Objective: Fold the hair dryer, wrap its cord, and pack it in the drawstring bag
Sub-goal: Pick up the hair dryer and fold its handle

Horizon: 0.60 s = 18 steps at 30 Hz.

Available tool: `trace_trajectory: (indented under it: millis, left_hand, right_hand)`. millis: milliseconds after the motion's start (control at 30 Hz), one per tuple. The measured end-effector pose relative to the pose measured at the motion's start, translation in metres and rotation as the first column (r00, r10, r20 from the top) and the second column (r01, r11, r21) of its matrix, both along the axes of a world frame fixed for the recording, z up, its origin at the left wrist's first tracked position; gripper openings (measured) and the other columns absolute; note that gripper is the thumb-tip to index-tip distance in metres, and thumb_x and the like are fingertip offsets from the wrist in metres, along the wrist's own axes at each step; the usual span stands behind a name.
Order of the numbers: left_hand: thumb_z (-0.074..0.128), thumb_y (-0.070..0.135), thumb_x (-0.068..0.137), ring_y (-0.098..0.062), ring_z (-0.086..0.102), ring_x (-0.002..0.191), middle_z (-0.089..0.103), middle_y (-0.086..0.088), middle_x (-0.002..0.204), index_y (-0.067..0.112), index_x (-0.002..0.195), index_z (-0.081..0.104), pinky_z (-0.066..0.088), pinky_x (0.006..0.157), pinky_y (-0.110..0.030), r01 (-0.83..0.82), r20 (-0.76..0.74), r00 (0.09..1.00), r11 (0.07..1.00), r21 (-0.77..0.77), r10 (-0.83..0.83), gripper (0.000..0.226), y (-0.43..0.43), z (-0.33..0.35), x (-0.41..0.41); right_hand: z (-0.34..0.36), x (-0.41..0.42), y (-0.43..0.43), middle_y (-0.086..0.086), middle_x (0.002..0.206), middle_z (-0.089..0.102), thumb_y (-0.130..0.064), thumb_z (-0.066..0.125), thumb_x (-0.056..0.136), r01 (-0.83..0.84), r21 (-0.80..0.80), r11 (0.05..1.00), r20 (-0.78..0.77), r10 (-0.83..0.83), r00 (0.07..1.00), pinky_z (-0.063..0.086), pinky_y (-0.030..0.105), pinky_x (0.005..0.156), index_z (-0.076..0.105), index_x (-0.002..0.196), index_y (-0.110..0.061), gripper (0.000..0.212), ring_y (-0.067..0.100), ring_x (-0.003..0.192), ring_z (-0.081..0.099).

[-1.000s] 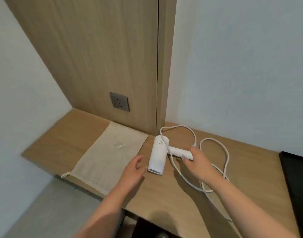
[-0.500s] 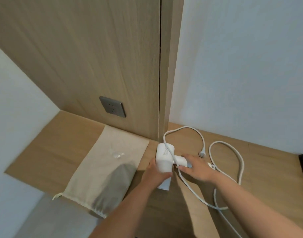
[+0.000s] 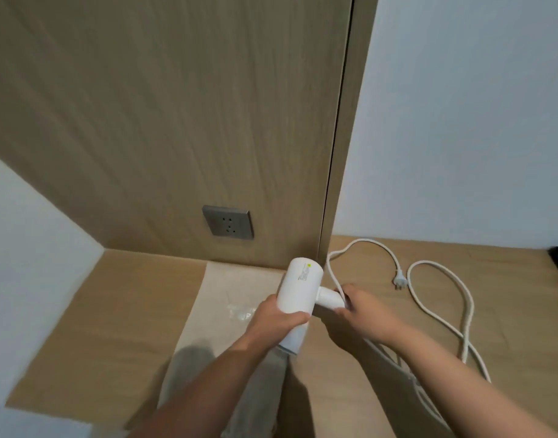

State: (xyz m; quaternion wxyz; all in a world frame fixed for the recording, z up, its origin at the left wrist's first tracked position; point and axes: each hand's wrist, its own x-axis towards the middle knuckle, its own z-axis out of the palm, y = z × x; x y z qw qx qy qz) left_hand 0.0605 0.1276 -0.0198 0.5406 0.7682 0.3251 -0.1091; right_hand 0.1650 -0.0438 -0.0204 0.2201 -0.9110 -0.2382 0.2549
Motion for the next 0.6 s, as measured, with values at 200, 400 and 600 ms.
trace_trajectory:
  millis: [200, 400, 600]
  left_hand:
    - [0.073, 0.039, 0.078, -0.014, 0.056, 0.097, 0.052, 0.002, 0.116, 0.03, 0.124, 0.037, 0.048, 0.069, -0.023, 0.159, 0.033, 0.987, 0.986, -0.044, -0.157, 0.06, 0.069, 0.044, -0.024]
    - [0.074, 0.042, 0.061, -0.015, 0.059, 0.097, 0.057, 0.005, 0.112, 0.032, 0.121, 0.045, 0.047, 0.069, -0.028, 0.033, 0.175, 0.984, 0.996, -0.077, -0.019, 0.067, 0.099, 0.071, -0.042]
    - [0.074, 0.035, 0.053, -0.017, 0.064, 0.098, 0.065, 0.004, 0.11, 0.031, 0.114, 0.056, 0.053, 0.078, -0.033, -0.149, 0.33, 0.93, 0.986, -0.071, 0.164, 0.064, 0.101, 0.092, -0.06]
  right_hand:
    - [0.039, -0.043, 0.055, 0.009, 0.112, 0.06, -0.021, 0.057, 0.086, 0.009, 0.052, 0.999, 0.09, -0.014, 0.996, 0.048, 0.035, 0.081, 0.055, 0.117, -0.014, 0.032, 0.027, 0.1, 0.06]
    - [0.077, -0.055, 0.085, 0.0, 0.091, 0.049, -0.022, 0.051, 0.092, -0.066, 0.154, 0.986, 0.203, 0.034, 0.979, 0.035, 0.029, 0.066, 0.057, 0.096, -0.012, 0.012, 0.021, 0.081, 0.053]
    - [0.098, -0.038, 0.062, 0.001, 0.067, 0.049, -0.02, 0.04, 0.095, 0.038, 0.121, 0.992, 0.361, -0.079, 0.929, 0.033, 0.032, 0.049, 0.046, 0.081, -0.014, 0.017, 0.021, 0.057, 0.048]
